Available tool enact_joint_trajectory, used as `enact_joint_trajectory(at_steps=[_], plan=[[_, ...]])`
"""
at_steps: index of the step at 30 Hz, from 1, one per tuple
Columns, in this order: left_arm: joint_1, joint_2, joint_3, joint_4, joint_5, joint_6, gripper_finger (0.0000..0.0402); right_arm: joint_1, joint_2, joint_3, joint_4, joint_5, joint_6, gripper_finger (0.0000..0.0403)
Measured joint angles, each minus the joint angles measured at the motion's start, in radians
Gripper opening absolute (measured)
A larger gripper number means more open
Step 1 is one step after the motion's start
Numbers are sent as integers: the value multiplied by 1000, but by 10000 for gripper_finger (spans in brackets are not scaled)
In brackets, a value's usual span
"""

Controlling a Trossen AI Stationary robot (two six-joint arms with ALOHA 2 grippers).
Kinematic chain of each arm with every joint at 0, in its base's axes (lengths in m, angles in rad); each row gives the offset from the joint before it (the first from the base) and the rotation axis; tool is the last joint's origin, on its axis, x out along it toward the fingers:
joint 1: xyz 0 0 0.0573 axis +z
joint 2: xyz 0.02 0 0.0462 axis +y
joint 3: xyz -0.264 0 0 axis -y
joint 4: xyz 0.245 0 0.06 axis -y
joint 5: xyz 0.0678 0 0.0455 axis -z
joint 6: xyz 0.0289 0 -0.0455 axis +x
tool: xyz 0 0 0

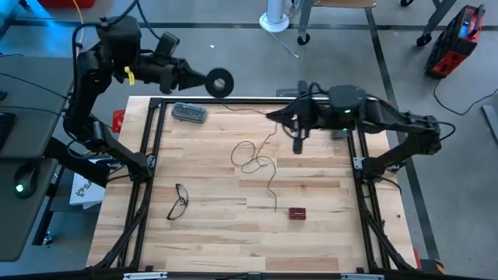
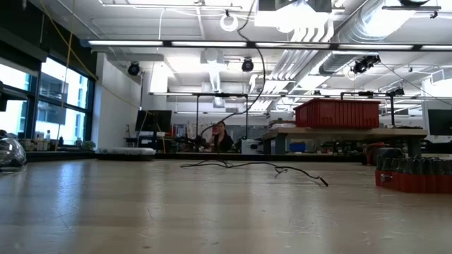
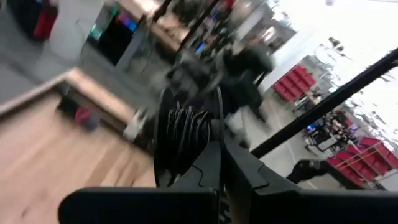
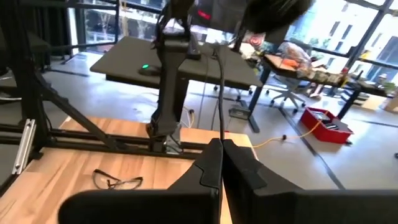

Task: Coil cords
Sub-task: Coil the black wire into the spool

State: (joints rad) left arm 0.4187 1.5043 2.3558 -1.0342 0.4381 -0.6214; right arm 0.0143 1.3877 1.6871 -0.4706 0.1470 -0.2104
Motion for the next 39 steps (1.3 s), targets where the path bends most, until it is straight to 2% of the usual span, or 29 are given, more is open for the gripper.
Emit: enact_joint_trajectory(at_steps=[9,15,20,28,39], plan=[[-20,14,0,-101,9,-104,1,-21,-83,0,-11,24,-41,0],[-85,61,1,-16,70,-194,1,-61,-76,0,24,32,-79,0],[-140,144,-1,40,177,-250,1,-88,-52,0,93,-28,-82,0],[-167,257,-1,404,344,-383,1,-89,-12,0,165,-99,-67,0],[-136,341,-1,792,430,-529,1,-50,11,0,324,-162,-7,0]])
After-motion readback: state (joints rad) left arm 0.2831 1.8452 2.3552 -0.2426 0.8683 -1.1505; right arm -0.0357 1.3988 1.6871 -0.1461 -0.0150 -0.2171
